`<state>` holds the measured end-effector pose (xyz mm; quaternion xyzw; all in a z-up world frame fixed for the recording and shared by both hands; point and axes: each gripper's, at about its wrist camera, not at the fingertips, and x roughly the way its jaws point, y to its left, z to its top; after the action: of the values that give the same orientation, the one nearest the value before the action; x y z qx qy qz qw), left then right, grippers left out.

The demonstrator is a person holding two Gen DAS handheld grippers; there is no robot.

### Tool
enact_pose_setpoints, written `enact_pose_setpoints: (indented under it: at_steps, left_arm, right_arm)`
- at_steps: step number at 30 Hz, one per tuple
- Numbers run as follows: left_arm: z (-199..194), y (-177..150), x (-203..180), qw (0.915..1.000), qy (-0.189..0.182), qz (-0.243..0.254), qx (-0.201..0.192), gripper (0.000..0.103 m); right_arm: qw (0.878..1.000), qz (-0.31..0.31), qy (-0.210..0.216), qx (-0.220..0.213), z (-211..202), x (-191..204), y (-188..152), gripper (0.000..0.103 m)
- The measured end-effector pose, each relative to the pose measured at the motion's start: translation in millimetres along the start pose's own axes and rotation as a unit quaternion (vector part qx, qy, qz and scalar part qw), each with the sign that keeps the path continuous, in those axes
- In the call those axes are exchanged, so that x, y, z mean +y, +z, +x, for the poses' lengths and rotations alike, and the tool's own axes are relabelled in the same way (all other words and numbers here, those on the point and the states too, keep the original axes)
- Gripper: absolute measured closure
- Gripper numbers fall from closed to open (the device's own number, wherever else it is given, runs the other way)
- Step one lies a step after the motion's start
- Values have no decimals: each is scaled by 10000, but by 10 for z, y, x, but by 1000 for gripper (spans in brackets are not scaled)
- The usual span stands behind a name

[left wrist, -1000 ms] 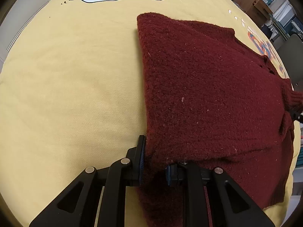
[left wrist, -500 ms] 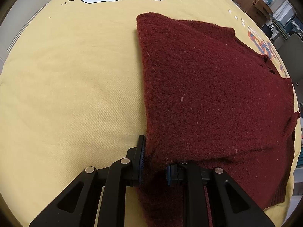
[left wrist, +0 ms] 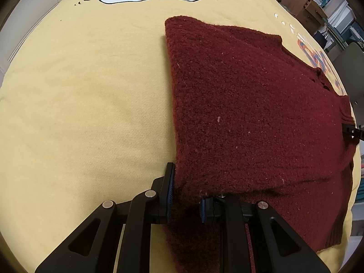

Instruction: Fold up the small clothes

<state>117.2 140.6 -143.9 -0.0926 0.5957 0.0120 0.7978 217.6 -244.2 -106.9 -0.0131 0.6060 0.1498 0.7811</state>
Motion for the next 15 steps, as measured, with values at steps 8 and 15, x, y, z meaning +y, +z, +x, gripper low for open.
enact_pose_setpoints:
  at_steps: [8, 15]
  left_arm:
    - [-28, -46, -24, 9998, 150, 20, -87, 86]
    - [-33, -72, -69, 9994, 301, 51, -147, 85]
  right_arm:
    - [9954, -496, -497, -652, -312, 77, 136, 93]
    - [9974, -285, -637, -193, 189, 10, 84, 85]
